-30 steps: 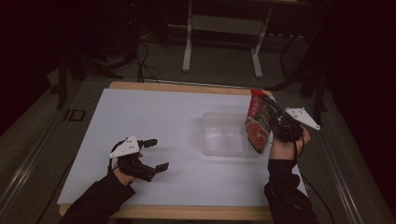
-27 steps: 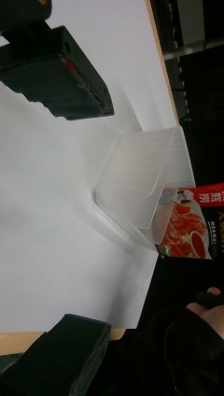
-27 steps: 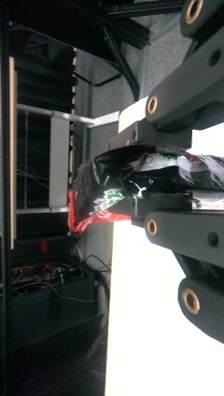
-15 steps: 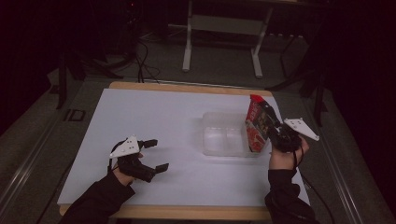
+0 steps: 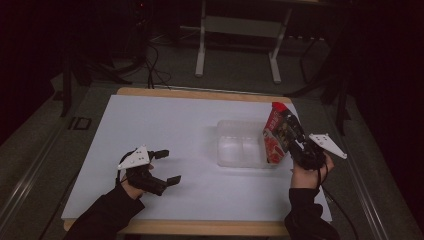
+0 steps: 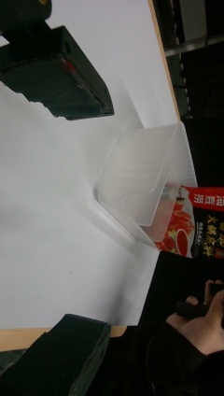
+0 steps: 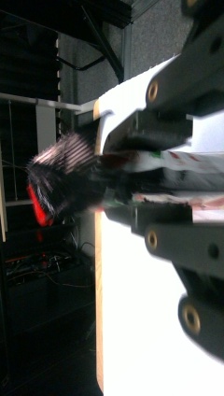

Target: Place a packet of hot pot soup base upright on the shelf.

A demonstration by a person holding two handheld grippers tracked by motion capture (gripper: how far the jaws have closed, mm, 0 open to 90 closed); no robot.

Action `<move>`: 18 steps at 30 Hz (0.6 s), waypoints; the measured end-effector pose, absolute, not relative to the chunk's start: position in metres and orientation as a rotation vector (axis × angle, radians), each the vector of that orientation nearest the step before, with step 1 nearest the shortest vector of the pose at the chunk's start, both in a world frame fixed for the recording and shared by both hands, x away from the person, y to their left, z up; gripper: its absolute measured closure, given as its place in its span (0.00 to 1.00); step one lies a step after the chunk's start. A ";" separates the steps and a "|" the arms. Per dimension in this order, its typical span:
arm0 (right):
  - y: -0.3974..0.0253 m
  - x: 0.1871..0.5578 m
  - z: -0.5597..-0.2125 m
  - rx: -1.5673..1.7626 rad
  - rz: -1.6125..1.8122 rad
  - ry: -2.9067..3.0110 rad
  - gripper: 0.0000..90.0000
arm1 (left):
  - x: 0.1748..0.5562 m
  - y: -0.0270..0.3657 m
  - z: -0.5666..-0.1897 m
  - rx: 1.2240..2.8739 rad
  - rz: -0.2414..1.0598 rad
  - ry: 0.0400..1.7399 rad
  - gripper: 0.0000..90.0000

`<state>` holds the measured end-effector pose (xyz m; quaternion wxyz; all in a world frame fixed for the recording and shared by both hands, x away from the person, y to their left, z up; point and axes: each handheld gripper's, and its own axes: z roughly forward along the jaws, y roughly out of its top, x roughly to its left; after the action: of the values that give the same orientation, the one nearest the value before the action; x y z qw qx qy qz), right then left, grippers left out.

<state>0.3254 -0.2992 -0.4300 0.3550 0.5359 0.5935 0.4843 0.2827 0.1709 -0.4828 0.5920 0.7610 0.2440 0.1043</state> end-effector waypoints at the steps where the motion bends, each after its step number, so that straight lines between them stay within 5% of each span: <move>1: -0.299 0.326 -0.430 1.380 1.247 1.544 0.63 | 0.283 0.171 -0.483 1.768 0.240 0.567 0.01; 11: -0.303 0.321 -0.407 1.294 1.264 1.580 0.22 | 0.283 0.171 -0.484 1.769 0.236 0.570 0.01; 18: -0.305 0.312 -0.387 1.227 1.350 1.610 0.13 | 0.283 0.171 -0.484 1.774 0.229 0.566 0.01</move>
<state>0.3118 -0.3050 -0.3874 0.3469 0.4731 0.6205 0.5204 0.2827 0.1706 -0.4839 0.5914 0.7625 0.2432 0.0986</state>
